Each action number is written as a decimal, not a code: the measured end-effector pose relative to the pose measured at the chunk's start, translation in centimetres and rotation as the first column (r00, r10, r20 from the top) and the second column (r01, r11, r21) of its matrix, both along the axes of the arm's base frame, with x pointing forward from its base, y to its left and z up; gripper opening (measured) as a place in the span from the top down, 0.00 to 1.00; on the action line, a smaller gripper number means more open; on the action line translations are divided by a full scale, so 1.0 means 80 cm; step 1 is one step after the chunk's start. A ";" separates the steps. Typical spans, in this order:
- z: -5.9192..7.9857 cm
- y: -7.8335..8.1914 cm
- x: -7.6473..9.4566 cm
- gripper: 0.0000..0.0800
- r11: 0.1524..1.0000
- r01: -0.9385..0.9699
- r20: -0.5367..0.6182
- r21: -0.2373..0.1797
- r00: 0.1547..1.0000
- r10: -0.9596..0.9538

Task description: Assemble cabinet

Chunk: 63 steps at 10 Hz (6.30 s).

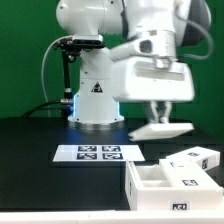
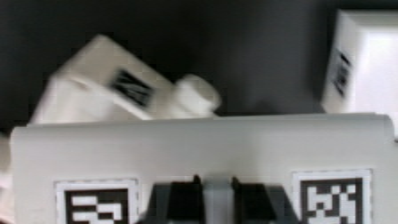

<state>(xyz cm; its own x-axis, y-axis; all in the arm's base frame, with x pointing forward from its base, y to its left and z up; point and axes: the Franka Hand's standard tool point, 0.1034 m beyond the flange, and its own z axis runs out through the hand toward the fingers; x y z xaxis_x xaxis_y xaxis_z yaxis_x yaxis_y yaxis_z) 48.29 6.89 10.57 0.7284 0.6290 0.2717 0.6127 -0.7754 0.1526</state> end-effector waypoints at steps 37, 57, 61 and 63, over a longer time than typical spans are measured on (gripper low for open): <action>-0.050 -0.004 -0.036 0.92 0.650 -0.726 -0.393 -0.224 0.677 0.622; -0.054 -0.031 -0.018 0.92 0.613 -0.759 -0.471 -0.220 0.633 0.614; -0.055 -0.011 -0.018 0.92 0.605 -0.766 -0.467 -0.218 0.626 0.625; -0.055 -0.012 -0.017 0.92 0.592 -0.777 -0.469 -0.215 0.614 0.635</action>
Offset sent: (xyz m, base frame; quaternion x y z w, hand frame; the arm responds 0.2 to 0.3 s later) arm 0.0050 -0.0123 -0.0130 -0.0339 -0.0466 -0.4647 0.8836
